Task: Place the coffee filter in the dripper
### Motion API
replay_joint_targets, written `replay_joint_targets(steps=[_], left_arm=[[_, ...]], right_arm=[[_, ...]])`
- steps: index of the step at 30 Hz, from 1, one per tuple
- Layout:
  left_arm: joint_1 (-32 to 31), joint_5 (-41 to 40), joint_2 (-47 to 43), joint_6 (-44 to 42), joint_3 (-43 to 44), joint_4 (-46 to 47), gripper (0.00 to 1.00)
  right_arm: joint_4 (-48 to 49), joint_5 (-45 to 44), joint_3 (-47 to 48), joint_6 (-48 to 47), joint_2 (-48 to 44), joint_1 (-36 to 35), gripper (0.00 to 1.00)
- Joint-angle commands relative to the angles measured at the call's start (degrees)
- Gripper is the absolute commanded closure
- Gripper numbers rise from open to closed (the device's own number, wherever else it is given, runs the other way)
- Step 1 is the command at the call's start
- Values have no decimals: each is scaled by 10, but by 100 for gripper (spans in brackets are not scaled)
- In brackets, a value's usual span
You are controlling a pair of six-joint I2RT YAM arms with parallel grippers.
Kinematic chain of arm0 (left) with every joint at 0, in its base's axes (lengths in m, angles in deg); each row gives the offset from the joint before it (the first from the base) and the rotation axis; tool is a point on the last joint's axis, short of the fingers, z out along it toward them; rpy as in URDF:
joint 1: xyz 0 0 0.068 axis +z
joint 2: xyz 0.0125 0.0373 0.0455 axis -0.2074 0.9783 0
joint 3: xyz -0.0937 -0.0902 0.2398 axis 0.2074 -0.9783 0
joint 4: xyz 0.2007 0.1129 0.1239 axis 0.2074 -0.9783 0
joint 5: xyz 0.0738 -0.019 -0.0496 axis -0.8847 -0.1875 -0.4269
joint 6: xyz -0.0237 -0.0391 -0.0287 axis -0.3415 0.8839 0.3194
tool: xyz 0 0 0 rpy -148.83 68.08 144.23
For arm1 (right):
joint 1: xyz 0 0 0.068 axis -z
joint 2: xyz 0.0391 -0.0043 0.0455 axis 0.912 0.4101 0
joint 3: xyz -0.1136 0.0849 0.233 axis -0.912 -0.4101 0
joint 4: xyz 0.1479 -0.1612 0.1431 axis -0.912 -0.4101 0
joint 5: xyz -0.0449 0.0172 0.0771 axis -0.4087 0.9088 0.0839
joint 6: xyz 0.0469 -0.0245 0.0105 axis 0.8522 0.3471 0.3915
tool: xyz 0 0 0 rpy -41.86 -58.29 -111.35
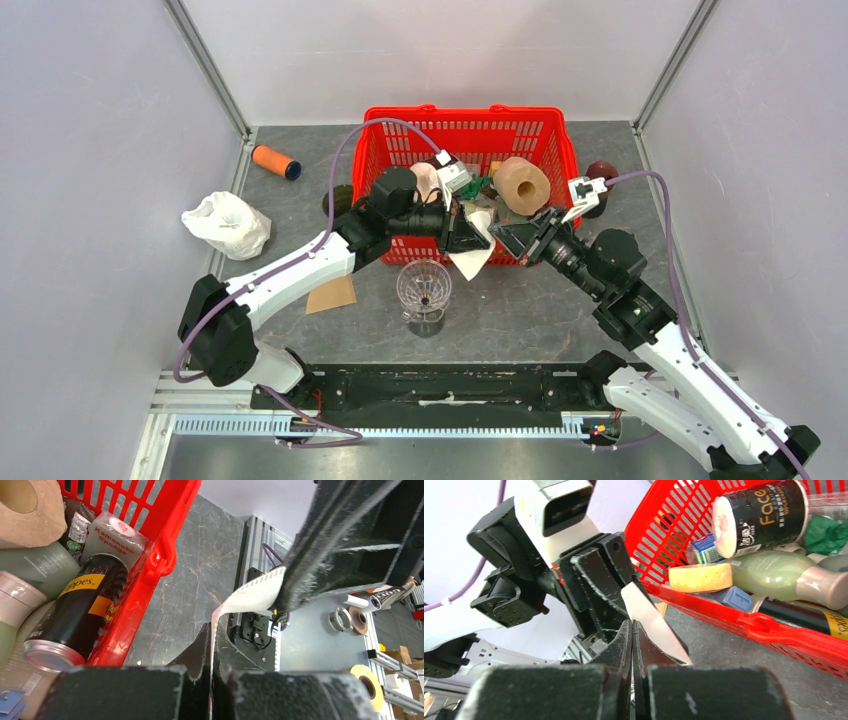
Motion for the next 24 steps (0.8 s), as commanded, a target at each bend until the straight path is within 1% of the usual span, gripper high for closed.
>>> replay_joint_targets(steps=[1, 4, 7, 9, 11, 12, 13, 15, 16, 17, 19, 22, 24], left_arm=[[-3, -9, -5, 18, 20, 10, 98], [-3, 11, -6, 15, 16, 19, 98], [-3, 37, -10, 7, 9, 32, 98], [-3, 70, -11, -8, 7, 38, 98], [-4, 110, -13, -25, 1, 50, 98], [-3, 128, -15, -35, -3, 54, 98], [-3, 142, -15, -46, -5, 55, 98], [-3, 164, -16, -65, -6, 54, 98], [-3, 169, -15, -70, -6, 54, 98], [-3, 175, -14, -74, -3, 52, 98], [-3, 190, -9, -85, 4, 42, 98], [-3, 215, -5, -91, 9, 37, 98], [-3, 229, -7, -96, 9, 36, 98]], right_arm=[[46, 28, 11, 17, -10, -3, 100], [55, 53, 12, 19, -3, -4, 100], [51, 105, 22, 4, 9, -4, 100], [18, 109, 35, -21, 9, -4, 100], [-62, 58, 62, -57, -6, -4, 86], [-107, 22, 73, -77, -18, -3, 83], [-135, -11, 82, -97, -29, -3, 79], [-170, -49, 88, -124, -59, -4, 68], [-180, -61, 86, -138, -73, -4, 61], [-187, -73, 84, -150, -89, -3, 57], [-211, -104, 81, -175, -116, -3, 53], [-237, -156, 72, -187, -138, -4, 47], [-238, -132, 66, -203, -138, -4, 43]])
